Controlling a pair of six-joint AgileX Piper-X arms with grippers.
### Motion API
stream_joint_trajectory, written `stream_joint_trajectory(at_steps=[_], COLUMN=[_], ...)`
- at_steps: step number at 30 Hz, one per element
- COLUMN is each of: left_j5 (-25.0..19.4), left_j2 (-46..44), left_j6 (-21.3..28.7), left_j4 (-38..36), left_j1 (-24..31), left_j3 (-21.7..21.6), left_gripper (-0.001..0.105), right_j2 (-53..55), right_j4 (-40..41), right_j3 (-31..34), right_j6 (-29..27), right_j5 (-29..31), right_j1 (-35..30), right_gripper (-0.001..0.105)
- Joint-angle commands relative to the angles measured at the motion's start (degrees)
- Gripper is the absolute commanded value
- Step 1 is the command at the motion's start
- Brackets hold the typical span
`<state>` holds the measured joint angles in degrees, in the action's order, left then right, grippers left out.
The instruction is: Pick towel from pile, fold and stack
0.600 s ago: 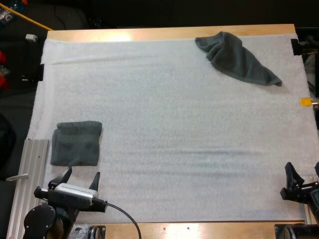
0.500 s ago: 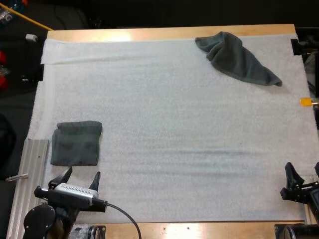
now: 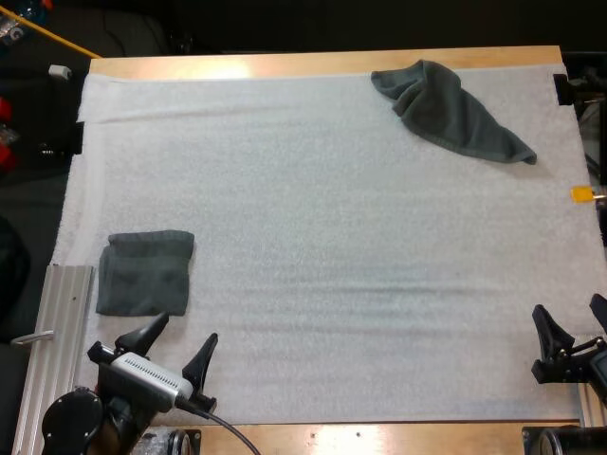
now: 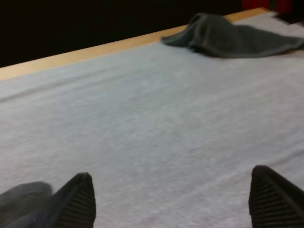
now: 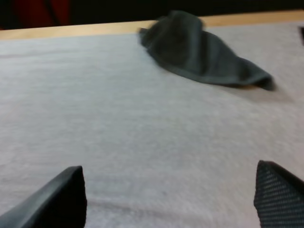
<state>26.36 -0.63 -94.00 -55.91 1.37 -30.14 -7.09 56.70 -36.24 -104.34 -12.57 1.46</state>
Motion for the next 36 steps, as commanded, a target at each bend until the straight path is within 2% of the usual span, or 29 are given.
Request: stream_joint_trajectory(at_steps=[1, 6, 13, 18, 23, 27, 36], left_j5=[2.3, 5.2, 5.7, 7.9, 8.1, 8.1, 8.1], left_j2=[-6.9, -6.6, -2.7, 0.6, 2.1, 2.1, 2.1], left_j6=[-0.6, -2.0, -2.5, -2.5, -2.5, -2.5, -2.5], left_j4=[1.3, 5.0, 7.1, 7.4, 7.4, 7.0, 6.6], left_j1=[-0.3, -0.3, -0.6, -3.1, -3.9, -3.9, -3.9], left_j3=[0.0, 0.0, -0.4, -0.4, -0.4, -0.4, -0.4], left_gripper=[0.065, 0.065, 0.065, 0.065, 0.065, 0.065, 0.065], right_j2=[-0.8, -3.6, -10.2, -18.8, -28.2, -37.1, -57.3], right_j4=[-0.3, -0.3, -1.6, -4.4, -8.3, -11.2, -13.0], right_j3=[-1.4, -4.3, -6.8, -9.5, -13.0, -17.2, -27.6], right_j6=[-1.4, -3.1, -4.6, -4.8, -4.4, -3.8, -2.1], right_j5=[-2.2, -8.0, -7.8, -3.7, 0.0, 5.1, 11.8], right_j1=[0.1, 0.1, 0.1, 0.1, 0.6, 1.6, 1.6], right_gripper=[0.071, 0.071, 0.071, 0.071, 0.071, 0.071, 0.071])
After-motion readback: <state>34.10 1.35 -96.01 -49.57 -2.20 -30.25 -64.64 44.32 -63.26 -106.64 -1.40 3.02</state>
